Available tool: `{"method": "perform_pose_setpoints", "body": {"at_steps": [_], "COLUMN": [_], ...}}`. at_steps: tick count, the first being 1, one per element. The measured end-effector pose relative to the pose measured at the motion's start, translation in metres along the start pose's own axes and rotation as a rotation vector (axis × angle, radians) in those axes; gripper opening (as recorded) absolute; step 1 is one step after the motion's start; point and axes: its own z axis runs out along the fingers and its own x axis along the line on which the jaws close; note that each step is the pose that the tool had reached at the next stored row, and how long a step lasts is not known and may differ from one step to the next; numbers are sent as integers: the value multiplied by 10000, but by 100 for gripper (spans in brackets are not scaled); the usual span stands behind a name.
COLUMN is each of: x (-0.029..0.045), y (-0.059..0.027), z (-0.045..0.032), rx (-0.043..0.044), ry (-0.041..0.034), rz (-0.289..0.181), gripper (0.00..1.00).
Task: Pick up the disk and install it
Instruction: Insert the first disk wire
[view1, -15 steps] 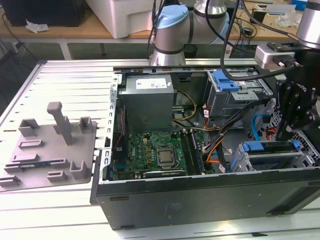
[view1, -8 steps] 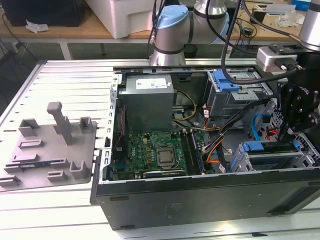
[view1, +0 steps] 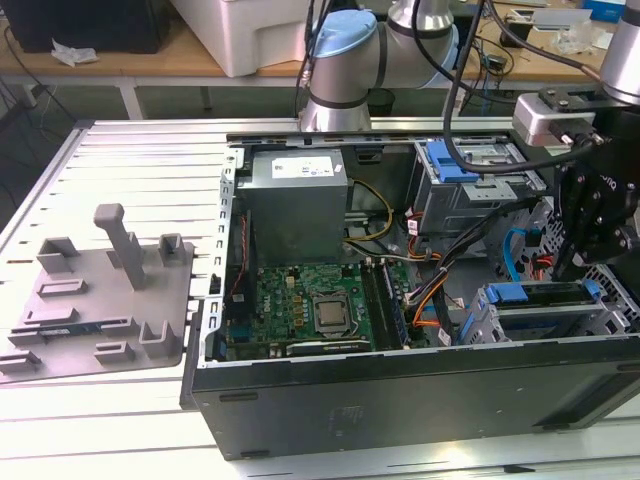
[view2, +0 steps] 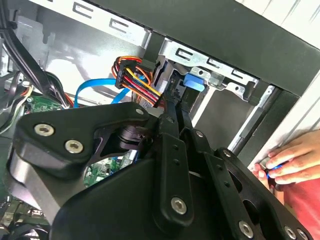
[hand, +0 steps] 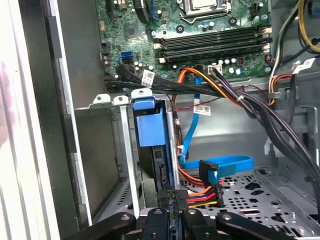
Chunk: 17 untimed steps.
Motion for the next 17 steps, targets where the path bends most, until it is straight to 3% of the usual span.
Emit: {"method": "perform_pose_setpoints", "body": {"at_steps": [3, 9, 13, 15, 17], "x": [17, 19, 33, 52, 62], "y": [-2, -2, -3, -6, -7], "z": [2, 1, 0, -7, -6], "rx": [6, 7, -1, -14, -18], "ry": [-140, -147, -222, -350, -397], "rz": [14, 14, 20, 30, 35], "gripper": [17, 17, 17, 17, 17]}}
